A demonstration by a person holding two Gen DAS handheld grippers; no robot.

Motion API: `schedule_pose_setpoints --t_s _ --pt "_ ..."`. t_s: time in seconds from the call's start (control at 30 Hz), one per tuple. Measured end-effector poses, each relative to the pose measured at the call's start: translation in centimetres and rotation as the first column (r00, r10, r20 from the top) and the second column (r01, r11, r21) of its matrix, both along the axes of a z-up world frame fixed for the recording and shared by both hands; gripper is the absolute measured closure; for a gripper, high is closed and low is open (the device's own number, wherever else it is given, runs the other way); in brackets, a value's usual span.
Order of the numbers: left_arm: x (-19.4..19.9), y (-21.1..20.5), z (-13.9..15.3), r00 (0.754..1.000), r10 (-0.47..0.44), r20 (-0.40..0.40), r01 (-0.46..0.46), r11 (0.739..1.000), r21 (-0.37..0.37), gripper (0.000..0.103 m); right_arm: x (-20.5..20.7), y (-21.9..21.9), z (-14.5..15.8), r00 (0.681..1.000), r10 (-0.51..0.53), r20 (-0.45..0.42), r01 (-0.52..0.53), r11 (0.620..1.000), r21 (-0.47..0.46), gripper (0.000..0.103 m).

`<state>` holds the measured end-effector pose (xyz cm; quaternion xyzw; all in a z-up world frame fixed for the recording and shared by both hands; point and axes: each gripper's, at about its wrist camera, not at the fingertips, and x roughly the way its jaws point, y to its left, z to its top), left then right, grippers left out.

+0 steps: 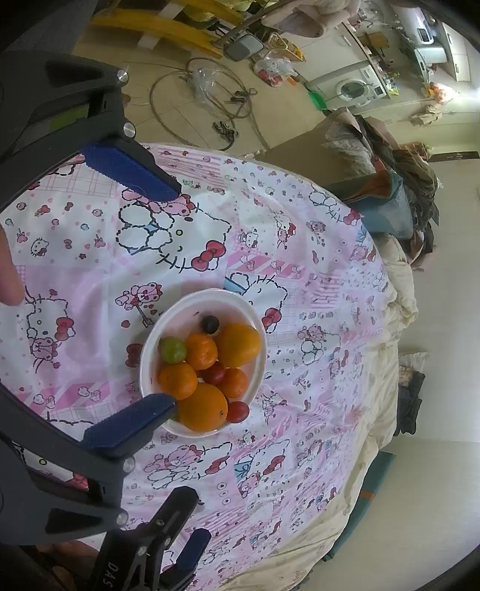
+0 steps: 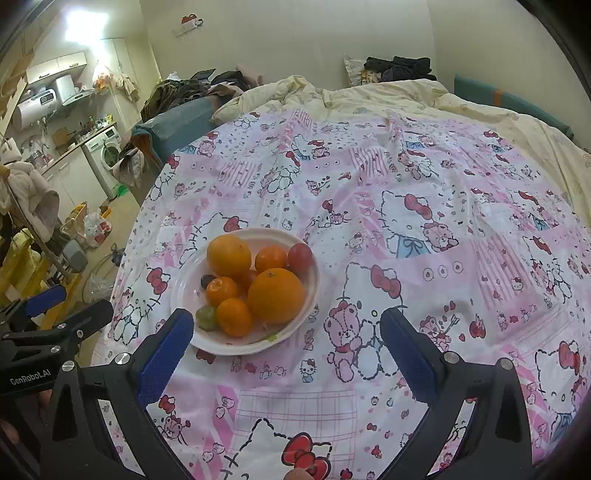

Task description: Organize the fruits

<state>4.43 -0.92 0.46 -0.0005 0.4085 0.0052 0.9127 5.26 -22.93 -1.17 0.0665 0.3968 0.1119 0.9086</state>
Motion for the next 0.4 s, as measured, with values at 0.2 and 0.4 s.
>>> schedule_pose_setpoints --t_s 0.2,0.4 --pt "-0.01 0.06 0.01 1.0 -0.001 -0.004 0.001 1.0 -0.001 0.001 -0.05 -0.05 0.06 1.0 -0.001 0.002 0.001 1.0 0.004 0.0" --pt "-0.09 0.23 -0.4 1.0 0.012 -0.023 -0.013 0.999 -0.031 0.0 0.05 -0.01 0.02 1.0 0.002 0.006 -0.002 1.0 0.006 0.0"
